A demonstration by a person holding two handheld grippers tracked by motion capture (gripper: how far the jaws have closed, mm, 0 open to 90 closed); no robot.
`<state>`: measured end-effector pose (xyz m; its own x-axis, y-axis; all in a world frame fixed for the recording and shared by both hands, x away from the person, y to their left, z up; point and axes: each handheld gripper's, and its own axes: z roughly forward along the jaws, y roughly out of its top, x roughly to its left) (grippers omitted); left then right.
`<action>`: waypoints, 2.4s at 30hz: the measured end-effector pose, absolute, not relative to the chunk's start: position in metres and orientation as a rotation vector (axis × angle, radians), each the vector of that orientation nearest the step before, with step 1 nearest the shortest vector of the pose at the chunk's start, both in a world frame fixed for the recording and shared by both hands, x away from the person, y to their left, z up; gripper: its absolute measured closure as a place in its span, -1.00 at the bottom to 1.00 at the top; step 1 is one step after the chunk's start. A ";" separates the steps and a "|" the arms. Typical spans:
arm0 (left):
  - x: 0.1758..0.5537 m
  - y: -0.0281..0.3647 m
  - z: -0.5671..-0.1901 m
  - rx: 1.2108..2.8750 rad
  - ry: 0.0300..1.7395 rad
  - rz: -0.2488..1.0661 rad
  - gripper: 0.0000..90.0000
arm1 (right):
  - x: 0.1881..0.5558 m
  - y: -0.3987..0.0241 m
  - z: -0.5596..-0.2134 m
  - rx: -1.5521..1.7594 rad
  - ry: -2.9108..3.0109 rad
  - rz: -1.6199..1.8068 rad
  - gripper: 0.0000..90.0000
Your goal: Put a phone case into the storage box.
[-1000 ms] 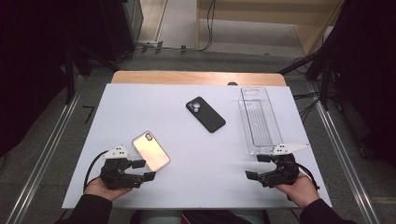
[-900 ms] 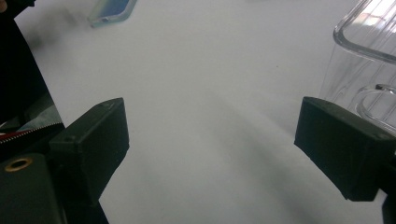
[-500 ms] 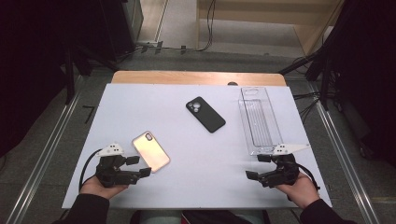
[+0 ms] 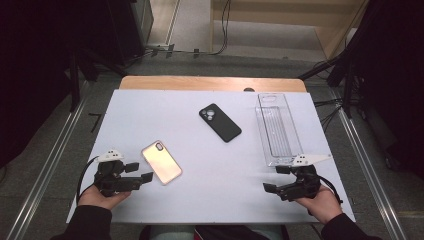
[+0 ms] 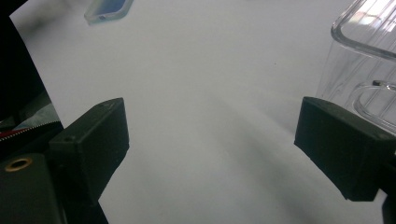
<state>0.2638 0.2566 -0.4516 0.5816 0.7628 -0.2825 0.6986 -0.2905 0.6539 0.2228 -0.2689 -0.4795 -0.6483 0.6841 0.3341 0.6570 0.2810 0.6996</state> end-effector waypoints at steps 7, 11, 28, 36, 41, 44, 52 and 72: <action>0.276 0.263 -0.449 2.047 1.264 0.139 0.90 | 0.223 -0.268 -0.479 1.290 2.493 1.329 -0.82; 0.283 0.264 -0.451 2.036 1.268 0.130 1.00 | 0.222 -0.268 -0.479 1.293 2.491 1.331 -0.81; 0.318 0.254 -0.485 2.098 1.361 0.110 1.00 | 0.222 -0.269 -0.479 1.292 2.488 1.331 -0.81; 0.331 0.243 -0.487 2.094 1.362 0.149 1.00 | 0.221 -0.268 -0.479 1.291 2.492 1.330 -0.81; 0.339 0.235 -0.488 2.097 1.351 0.161 1.00 | 0.221 -0.269 -0.479 1.288 2.493 1.330 -0.81; 0.343 0.229 -0.488 2.114 1.330 0.172 1.00 | 0.221 -0.269 -0.480 1.290 2.494 1.328 -0.81; 0.352 0.220 -0.490 2.113 1.301 0.157 1.00 | 0.221 -0.270 -0.480 1.294 2.492 1.323 -0.81; 0.355 0.219 -0.475 2.036 1.251 0.147 0.42 | 0.222 -0.270 -0.481 1.297 2.487 1.324 -0.81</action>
<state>0.3548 0.2190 -0.4750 0.5200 0.8121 -0.2646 0.7287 -0.2603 0.6335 0.2220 -0.2696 -0.4810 -0.6496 0.6876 0.3243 0.6530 0.2862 0.7012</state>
